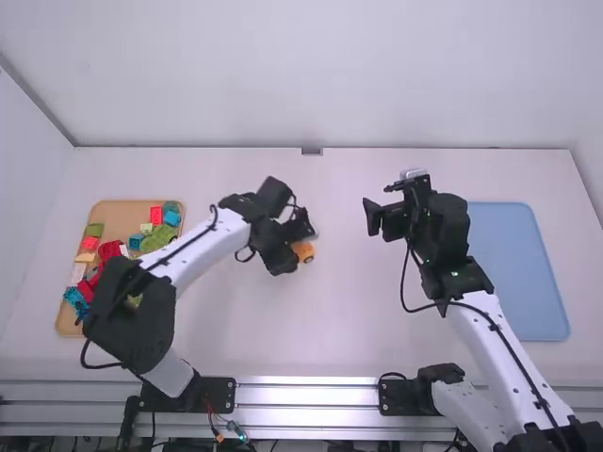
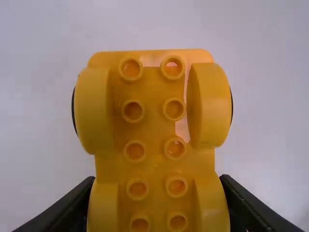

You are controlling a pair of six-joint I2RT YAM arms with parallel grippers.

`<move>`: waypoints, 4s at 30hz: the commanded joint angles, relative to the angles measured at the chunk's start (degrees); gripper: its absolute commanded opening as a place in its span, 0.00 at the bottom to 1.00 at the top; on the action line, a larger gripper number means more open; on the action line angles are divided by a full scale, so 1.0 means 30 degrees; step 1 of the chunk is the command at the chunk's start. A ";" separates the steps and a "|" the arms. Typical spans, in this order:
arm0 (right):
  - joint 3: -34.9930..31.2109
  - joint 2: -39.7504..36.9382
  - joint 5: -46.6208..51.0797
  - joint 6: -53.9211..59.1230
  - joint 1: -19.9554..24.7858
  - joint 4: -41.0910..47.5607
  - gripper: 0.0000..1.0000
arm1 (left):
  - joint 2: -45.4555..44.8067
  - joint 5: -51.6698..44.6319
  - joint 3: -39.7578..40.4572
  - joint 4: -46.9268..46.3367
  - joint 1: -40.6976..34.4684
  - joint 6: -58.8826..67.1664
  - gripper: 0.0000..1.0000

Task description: Assemble lego blocks to make yellow taxi

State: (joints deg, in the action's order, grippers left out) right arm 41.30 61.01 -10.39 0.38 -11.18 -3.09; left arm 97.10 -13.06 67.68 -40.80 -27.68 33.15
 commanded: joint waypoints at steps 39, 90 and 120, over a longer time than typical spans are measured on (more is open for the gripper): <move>0.0692 -0.2127 -0.0117 -0.0204 0.0073 0.2025 0.99 | 0.2922 -0.2929 -0.2674 0.6856 0.0087 0.8757 0.17; 0.0692 -0.1989 -0.0670 -0.0197 0.0087 0.1268 0.99 | -0.0976 0.1574 0.2317 0.1443 1.7362 -1.7996 0.99; 0.0692 -0.0160 -0.0685 -0.0204 0.0087 0.0262 0.99 | 0.6098 0.5166 0.6703 -0.1486 2.4349 -2.0779 0.75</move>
State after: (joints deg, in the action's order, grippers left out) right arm 41.30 60.31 -12.08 0.16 -10.87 -2.09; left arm 114.45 1.83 86.72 -45.23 45.43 -27.99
